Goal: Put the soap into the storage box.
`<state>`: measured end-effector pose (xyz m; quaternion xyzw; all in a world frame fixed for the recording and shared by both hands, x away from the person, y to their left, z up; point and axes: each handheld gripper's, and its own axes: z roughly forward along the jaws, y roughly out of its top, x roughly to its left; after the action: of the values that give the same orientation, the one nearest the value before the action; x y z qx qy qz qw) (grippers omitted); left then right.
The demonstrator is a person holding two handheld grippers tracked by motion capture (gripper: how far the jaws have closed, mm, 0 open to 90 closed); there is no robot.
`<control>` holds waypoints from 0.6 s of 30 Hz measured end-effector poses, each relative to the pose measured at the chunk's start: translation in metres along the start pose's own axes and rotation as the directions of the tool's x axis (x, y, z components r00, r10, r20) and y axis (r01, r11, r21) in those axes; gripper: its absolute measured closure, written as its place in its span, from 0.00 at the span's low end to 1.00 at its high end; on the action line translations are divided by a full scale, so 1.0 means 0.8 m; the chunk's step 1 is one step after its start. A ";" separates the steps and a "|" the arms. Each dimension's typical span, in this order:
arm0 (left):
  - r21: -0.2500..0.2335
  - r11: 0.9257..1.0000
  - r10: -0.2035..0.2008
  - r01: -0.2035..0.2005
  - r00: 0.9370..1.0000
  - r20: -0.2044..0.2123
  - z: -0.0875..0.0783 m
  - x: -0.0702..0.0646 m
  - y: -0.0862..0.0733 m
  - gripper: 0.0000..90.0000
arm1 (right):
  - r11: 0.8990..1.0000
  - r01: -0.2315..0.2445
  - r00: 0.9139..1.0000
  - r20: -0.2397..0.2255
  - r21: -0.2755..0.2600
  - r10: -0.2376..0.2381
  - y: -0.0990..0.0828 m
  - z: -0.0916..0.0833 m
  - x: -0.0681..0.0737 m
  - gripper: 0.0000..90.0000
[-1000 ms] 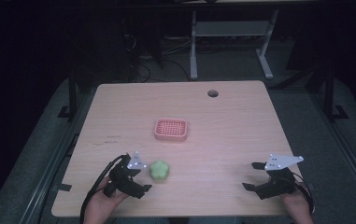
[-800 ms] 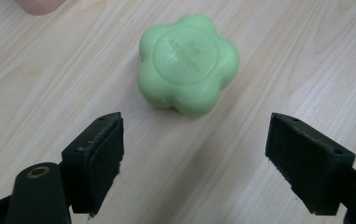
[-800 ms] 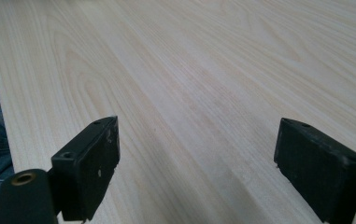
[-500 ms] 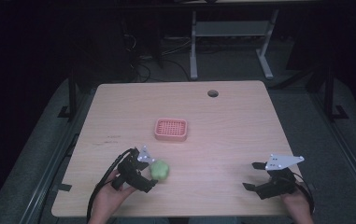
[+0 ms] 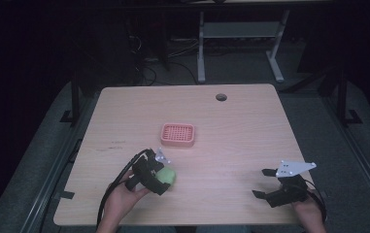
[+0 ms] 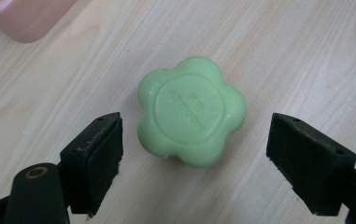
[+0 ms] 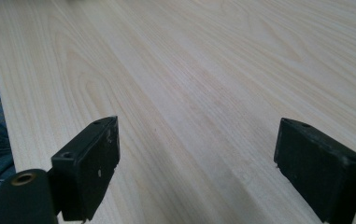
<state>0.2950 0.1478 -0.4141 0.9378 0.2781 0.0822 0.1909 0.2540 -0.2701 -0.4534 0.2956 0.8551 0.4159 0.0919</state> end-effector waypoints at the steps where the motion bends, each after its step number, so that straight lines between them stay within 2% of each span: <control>1: 0.004 1.000 0.002 -0.002 1.000 0.000 0.002 0.000 0.001 0.21 | 1.000 0.000 1.000 0.000 0.000 0.000 0.000 0.000 0.000 0.15; 8: 0.036 0.999 -0.005 0.005 1.000 0.009 0.011 0.004 0.009 0.21 | 1.000 -0.002 1.000 0.000 -0.002 0.002 0.000 0.000 0.000 0.15; 12: 0.052 0.999 0.003 -0.004 1.000 0.012 0.016 0.004 0.012 0.21 | 1.000 -0.001 1.000 0.000 -0.004 0.001 0.000 -0.001 0.000 0.15; 18: 0.082 0.997 -0.011 0.010 1.000 0.016 0.027 0.005 0.016 0.21 | 1.000 -0.001 1.000 0.000 -0.004 0.001 0.000 -0.001 0.000 0.15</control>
<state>0.3100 0.1331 -0.4285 0.9440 0.2847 0.0620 0.1548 0.2535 -0.2704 -0.4530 0.2957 0.8543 0.4175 0.0921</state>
